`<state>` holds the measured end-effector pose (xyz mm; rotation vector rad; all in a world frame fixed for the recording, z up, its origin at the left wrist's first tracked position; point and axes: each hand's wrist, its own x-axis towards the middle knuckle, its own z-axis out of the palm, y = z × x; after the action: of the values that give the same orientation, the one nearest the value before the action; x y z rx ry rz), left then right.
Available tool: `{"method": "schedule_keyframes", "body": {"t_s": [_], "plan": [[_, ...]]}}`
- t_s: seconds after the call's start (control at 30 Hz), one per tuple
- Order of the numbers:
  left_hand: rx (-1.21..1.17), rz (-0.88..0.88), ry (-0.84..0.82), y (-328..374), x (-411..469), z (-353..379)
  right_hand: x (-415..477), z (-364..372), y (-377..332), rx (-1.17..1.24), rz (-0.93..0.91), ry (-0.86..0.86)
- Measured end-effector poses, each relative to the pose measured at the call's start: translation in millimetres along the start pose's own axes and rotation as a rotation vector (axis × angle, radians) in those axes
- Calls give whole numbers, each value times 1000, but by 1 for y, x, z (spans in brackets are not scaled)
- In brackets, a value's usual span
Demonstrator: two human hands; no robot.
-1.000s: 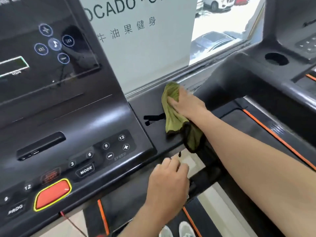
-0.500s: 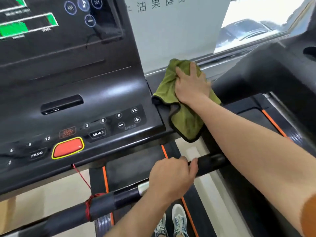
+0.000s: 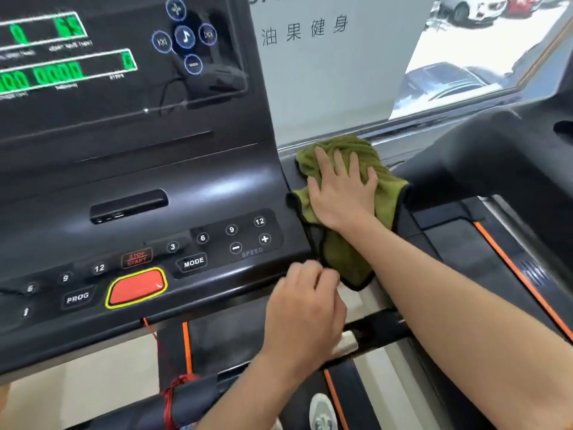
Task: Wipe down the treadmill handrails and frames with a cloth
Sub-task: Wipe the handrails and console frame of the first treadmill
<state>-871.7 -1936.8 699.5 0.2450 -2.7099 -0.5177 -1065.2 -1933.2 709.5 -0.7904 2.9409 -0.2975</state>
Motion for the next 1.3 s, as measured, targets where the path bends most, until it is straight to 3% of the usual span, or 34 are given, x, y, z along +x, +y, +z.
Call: {"method": "schedule_keyframes", "body": {"t_s": [0.1, 0.23, 0.33, 0.43, 0.6, 0.73, 0.83, 0.93, 1.03, 1.13, 1.23, 1.3], "plan": [[65, 21, 9, -11, 29, -14, 13, -1, -8, -42, -44, -18], [75, -38, -36, -22, 70, -8, -51, -4, 25, -34, -204, -6], [88, -54, -98, -26, 86, -8, -81, -7, 35, 12, -222, 6], [153, -56, -129, -31, 100, -14, -52, -3, 17, -117, -308, -56], [259, -67, -178, -45, 122, -16, 42, -1, -17, -77, -349, -146], [384, -111, -228, -44, 137, -7, 68, -23, -25, -168, -505, -63], [409, -120, -295, -31, 153, -2, 77, -35, -8, -138, -534, -91], [360, -97, -378, -10, 170, 11, 97, -29, 32, -70, -364, -104], [315, -51, -415, 9, 180, 26, 97, -34, 68, 323, -21, -188], [286, 26, -356, 22, 167, 32, 60, -35, 87, 574, 90, -210], [210, 136, -265, 27, 136, 37, 2, -31, 104, 552, 137, -204], [207, 218, -265, 33, 108, 43, -35, -32, 111, 332, 106, -180]]}}
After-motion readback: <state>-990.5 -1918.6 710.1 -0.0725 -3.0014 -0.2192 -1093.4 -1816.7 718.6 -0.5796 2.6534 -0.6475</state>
